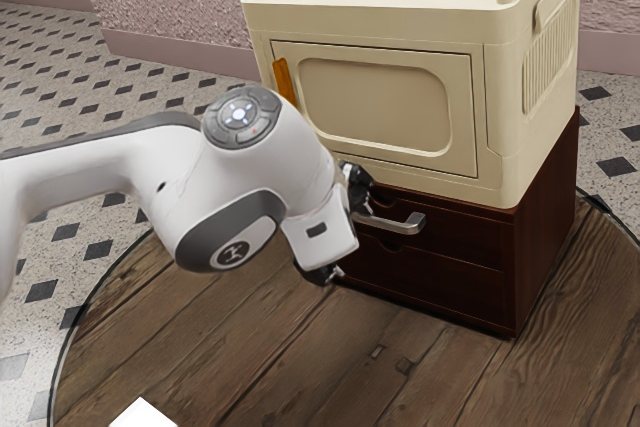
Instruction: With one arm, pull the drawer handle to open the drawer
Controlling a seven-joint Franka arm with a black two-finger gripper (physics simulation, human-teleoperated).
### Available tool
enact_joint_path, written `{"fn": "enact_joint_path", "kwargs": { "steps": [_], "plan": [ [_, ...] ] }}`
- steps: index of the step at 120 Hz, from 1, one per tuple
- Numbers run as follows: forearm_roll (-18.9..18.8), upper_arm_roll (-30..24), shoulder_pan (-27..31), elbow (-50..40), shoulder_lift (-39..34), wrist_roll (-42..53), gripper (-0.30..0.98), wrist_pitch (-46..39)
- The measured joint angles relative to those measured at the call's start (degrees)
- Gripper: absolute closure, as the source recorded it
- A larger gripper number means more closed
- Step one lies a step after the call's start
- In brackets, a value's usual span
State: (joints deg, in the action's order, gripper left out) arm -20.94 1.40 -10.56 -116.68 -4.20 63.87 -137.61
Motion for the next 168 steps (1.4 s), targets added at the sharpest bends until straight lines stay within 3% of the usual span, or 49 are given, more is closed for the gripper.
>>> {"fn": "enact_joint_path", "kwargs": {
  "steps": [19,49,77,128,168],
  "plan": [
    [0.1,0.5,0.8,0.4,0.9,0.4,-0.01,-0.7],
    [1.5,0.3,1.2,-0.1,1.8,1.4,-0.17,-1.4],
    [0.6,0.6,0.6,-2.3,0.4,1.7,-0.01,-1.3],
    [0.0,0.7,-2.6,-3.3,-4.7,1.8,0.10,3.6],
    [0.8,0.8,-4.4,-5.6,-10.2,0.0,0.05,11.4]
  ]
}}
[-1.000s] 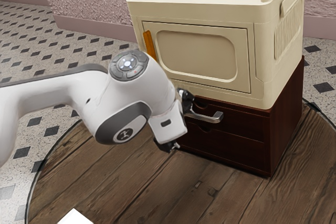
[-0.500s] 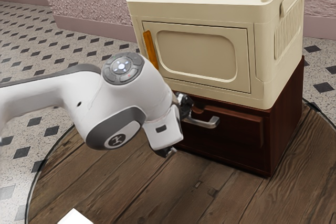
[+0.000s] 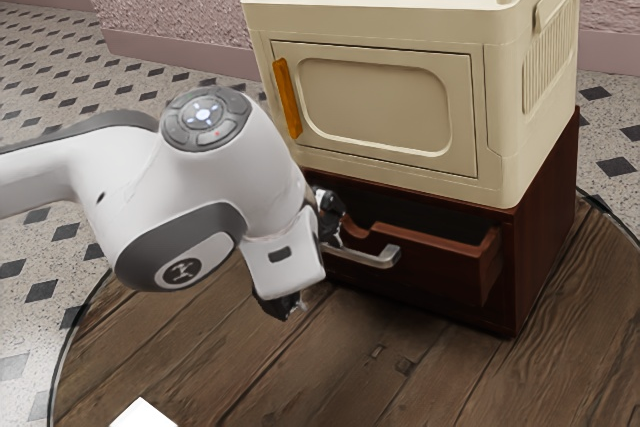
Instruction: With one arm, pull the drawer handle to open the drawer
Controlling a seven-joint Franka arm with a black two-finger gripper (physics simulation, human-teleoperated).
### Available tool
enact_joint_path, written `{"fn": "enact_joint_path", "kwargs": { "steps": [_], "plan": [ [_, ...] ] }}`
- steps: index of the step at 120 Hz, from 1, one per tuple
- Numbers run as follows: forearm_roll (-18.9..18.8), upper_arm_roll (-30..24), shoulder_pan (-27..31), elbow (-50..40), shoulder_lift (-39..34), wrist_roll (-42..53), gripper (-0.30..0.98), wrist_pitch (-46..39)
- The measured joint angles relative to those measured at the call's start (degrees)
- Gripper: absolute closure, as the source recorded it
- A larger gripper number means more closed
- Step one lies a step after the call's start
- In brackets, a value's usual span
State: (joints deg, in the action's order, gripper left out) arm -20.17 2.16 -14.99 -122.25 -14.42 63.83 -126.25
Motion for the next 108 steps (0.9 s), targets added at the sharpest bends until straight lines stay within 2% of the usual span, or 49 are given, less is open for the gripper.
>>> {"fn": "enact_joint_path", "kwargs": {
  "steps": [9,75,108],
  "plan": [
    [0.2,0.0,-0.9,-0.8,-0.4,-0.7,0.00,1.4],
    [0.3,0.0,-3.2,-8.6,-9.6,-4.1,0.02,4.7],
    [0.2,-0.2,-3.6,-10.1,-11.0,-5.5,0.00,6.9]
  ]
}}
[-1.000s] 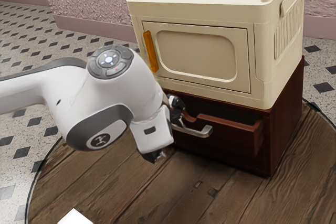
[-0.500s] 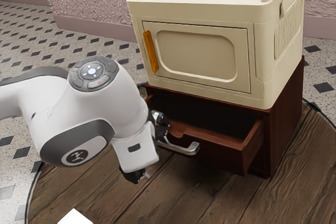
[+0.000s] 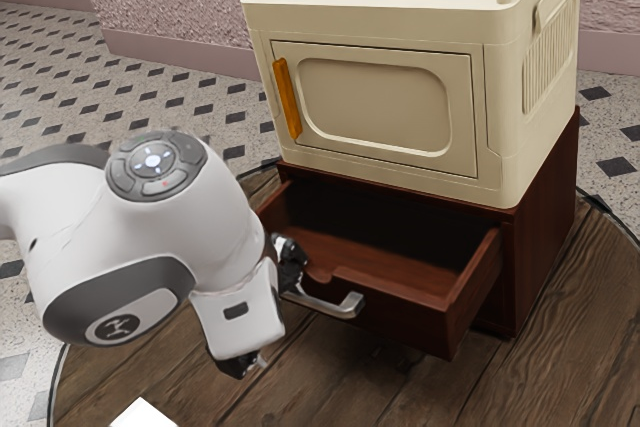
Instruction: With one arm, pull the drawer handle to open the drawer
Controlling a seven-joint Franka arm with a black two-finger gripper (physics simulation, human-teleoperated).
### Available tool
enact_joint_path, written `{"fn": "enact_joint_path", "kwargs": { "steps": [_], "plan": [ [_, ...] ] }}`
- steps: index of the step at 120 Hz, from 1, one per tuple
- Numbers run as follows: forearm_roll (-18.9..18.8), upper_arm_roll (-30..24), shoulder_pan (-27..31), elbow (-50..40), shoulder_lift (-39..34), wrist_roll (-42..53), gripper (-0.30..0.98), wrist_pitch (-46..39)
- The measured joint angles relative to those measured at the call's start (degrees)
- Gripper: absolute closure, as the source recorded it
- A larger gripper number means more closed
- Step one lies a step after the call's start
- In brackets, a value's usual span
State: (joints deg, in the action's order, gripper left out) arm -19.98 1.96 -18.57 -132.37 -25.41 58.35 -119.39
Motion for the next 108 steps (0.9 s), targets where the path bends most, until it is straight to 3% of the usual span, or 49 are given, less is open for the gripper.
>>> {"fn": "enact_joint_path", "kwargs": {
  "steps": [66,84,108],
  "plan": [
    [0.0,-1.3,0.0,-3.7,-7.5,-2.3,0.01,0.9],
    [0.4,-2.0,0.1,3.4,-6.3,-2.7,0.01,1.6],
    [2.9,-2.0,1.4,22.0,4.5,-4.9,0.00,8.0]
  ]
}}
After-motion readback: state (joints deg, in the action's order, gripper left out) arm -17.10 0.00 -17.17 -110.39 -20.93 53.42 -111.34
